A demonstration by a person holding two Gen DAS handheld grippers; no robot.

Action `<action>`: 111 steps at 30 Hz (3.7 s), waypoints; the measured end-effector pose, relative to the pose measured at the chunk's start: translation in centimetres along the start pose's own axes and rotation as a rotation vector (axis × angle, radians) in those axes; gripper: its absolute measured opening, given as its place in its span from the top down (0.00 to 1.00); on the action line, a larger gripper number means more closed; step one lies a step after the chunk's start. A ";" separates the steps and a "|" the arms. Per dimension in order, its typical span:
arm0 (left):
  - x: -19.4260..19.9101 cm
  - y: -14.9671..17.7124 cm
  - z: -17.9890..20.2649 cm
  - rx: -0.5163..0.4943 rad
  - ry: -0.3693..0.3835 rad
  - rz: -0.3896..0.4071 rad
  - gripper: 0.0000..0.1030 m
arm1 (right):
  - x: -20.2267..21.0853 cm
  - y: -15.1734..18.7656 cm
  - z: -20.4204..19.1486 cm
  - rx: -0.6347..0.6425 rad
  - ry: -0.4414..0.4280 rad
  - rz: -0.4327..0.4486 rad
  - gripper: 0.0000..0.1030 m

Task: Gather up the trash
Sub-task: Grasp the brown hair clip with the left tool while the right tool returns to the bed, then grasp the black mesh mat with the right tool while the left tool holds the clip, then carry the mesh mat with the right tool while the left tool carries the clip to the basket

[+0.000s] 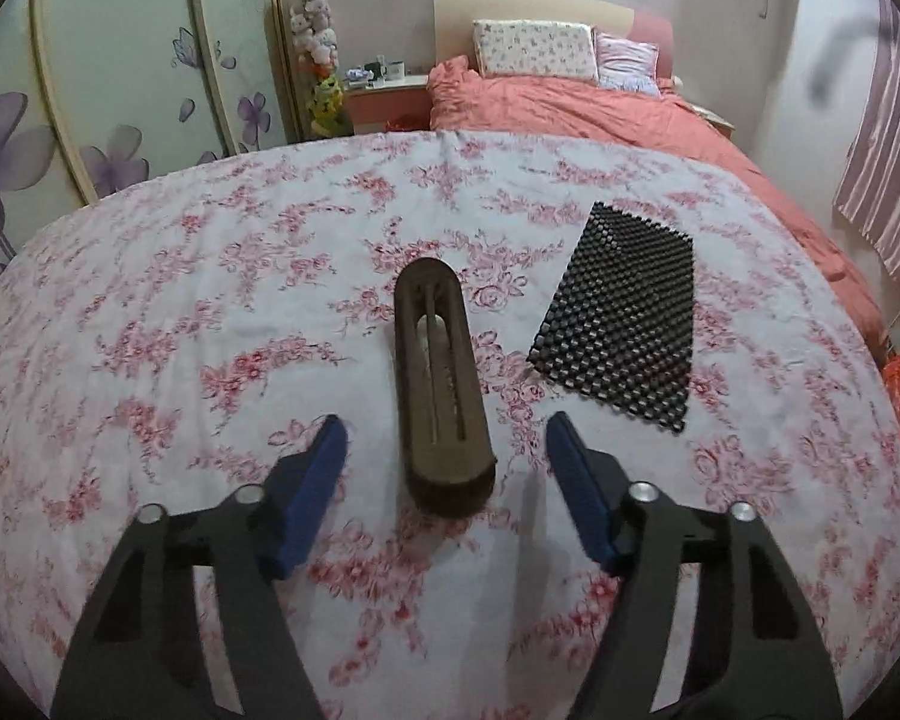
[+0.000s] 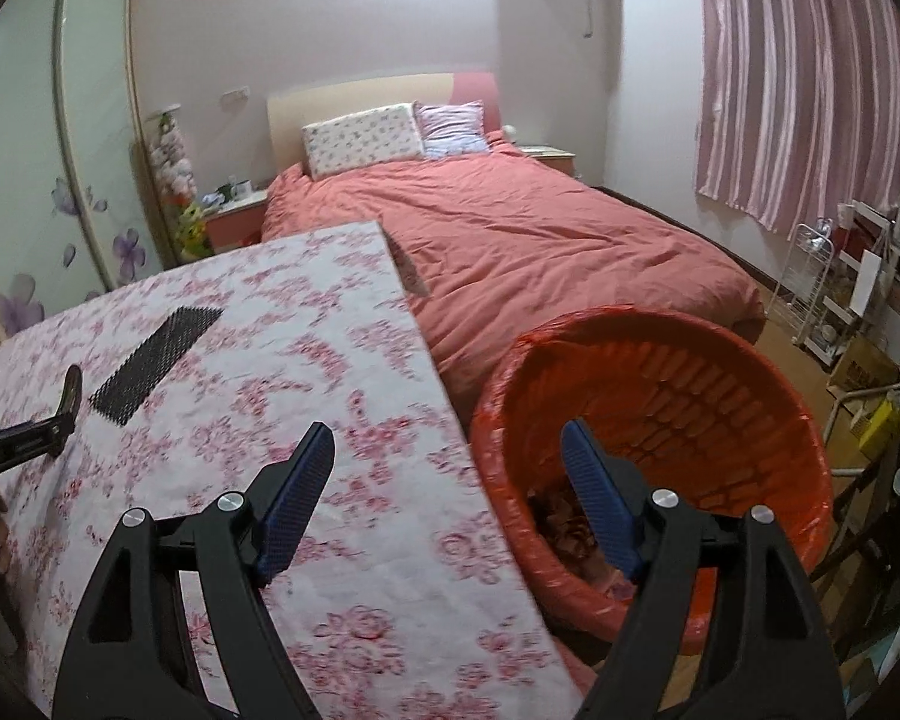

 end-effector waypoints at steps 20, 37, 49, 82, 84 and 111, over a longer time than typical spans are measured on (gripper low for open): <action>-0.3 -1.1 -8.8 0.072 -0.117 -0.004 0.65 | -2.3 -1.3 -9.7 0.093 -0.175 -0.067 0.25; -0.2 -0.9 -10.6 0.111 -0.070 -0.006 0.64 | -9.1 -6.1 -21.6 0.106 -0.262 -0.165 0.25; -0.2 -0.9 -10.6 0.112 -0.069 -0.006 0.64 | -11.6 -6.0 -25.2 0.190 -0.224 -0.229 0.56; -0.2 -0.9 -10.7 0.110 -0.070 -0.007 0.61 | -7.2 -1.1 -14.5 0.099 -0.240 -0.219 0.64; -0.2 -0.9 -10.6 0.108 -0.062 -0.009 0.59 | -7.2 -1.1 -14.5 0.102 -0.236 -0.220 0.64; 0.4 -0.3 -11.0 0.121 -0.026 -0.003 0.68 | -7.3 -0.9 -13.6 0.077 -0.249 -0.217 0.85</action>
Point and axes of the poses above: each gripper's, at about its wrist camera, not at the fingertips, and x roughly against the way its jaws point, z to its right, y to its underside, the point moved 3 cm from there along -x, roughly the way its jaws point, and after that the axes turned 10 degrees about x, right-handed, at the moved point
